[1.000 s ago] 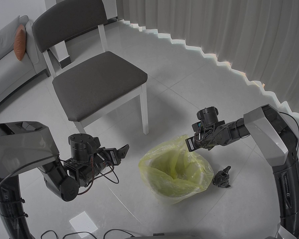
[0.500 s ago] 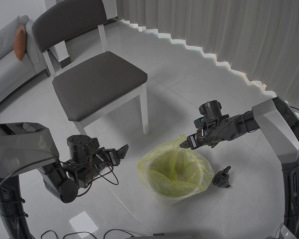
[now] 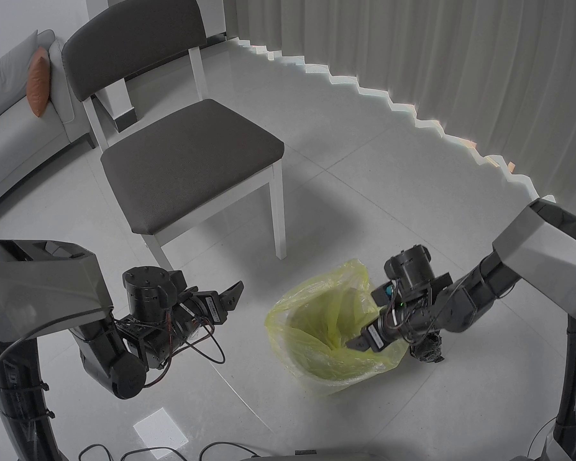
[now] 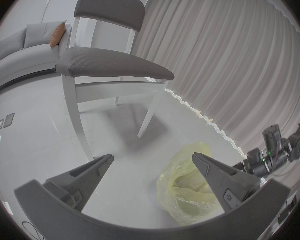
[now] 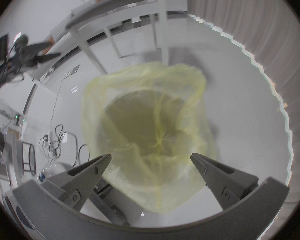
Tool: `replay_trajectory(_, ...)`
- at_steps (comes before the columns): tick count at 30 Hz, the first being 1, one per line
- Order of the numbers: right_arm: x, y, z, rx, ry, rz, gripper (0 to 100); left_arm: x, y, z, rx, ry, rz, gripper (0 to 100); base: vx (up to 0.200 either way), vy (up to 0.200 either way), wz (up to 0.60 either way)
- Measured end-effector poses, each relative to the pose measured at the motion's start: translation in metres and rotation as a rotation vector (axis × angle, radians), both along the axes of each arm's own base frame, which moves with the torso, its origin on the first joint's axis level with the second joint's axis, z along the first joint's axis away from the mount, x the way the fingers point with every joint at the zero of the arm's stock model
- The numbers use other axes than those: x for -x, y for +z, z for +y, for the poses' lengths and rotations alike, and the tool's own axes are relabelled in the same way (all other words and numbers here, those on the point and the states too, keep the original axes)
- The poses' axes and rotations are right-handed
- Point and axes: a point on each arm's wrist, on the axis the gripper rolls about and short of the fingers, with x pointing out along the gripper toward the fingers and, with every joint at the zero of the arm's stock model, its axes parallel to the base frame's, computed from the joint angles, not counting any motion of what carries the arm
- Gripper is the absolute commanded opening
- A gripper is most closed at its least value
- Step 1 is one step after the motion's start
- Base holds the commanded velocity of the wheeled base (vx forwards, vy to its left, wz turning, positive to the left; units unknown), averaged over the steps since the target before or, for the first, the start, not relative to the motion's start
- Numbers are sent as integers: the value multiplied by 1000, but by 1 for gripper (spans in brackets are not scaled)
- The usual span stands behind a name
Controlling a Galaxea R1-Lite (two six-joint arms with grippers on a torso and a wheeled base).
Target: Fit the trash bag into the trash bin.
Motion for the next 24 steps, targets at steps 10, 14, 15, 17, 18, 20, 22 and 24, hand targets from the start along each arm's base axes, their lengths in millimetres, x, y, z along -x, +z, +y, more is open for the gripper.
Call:
replay_trajectory(10,19,-24,41,12,125,10,100,5,-3,0,-2,-4,4,100,0,0,0)
replay_trajectory(14,17,-31,58,7,159,0,0,4,-2,1,8,1,-17,100,0,0,0)
replay_trajectory(15,17,-32,61,7,166,0,0,4,-2,1,10,1,-23,100,0,0,0)
replay_trajectory(17,19,-35,68,7,181,2,0,4,-4,2,10,3,-23,100,0,0,0)
replay_trajectory(18,21,-37,72,9,190,6,0,3,-5,2,10,3,-23,100,0,0,0)
replay_trajectory(20,25,-40,76,12,201,11,0,3,-6,2,10,4,-24,100,0,0,0)
replay_trajectory(22,32,-43,82,17,217,24,0,3,-7,3,10,4,-23,100,0,0,0)
replay_trajectory(24,40,-45,87,19,229,38,0,4,-8,3,11,4,-25,100,0,0,0)
